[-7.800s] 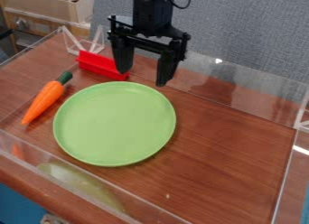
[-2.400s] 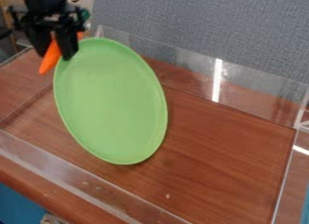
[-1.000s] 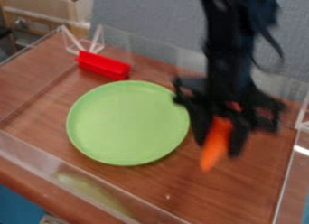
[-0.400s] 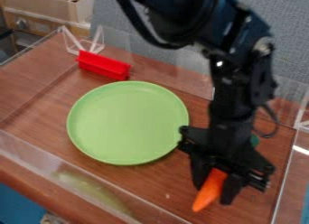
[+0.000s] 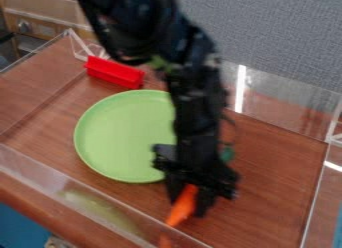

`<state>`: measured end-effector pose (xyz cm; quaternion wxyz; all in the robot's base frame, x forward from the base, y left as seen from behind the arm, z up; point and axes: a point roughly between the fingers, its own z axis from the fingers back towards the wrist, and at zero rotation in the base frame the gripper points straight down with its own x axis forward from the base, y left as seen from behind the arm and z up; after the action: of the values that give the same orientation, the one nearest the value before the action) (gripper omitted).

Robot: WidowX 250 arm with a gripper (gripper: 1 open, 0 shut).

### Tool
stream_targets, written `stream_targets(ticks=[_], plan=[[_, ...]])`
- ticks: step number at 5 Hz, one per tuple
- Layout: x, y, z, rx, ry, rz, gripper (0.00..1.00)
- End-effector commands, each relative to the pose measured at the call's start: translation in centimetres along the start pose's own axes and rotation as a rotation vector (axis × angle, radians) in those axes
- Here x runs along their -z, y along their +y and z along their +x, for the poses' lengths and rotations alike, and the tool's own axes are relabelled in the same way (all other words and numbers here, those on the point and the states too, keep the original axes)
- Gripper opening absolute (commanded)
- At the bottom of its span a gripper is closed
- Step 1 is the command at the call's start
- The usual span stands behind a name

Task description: Put the carrot on the right side

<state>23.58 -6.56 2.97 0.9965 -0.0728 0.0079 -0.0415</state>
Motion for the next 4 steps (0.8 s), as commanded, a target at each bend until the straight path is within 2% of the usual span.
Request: stream_targets(ticks=[1, 2, 3, 4], plan=[[-0.1, 0.4, 0.5, 0.008, -0.035, -0.018, 0.0], [-0.1, 0.0, 0.5, -0.024, -0.048, -0.034, 1.0], [-0.5, 1.3, 0.5, 0.006, -0.057, -0.054, 1.0], [-2.5, 2.6, 0.6, 0.038, -0.108, -0.096, 1.0]])
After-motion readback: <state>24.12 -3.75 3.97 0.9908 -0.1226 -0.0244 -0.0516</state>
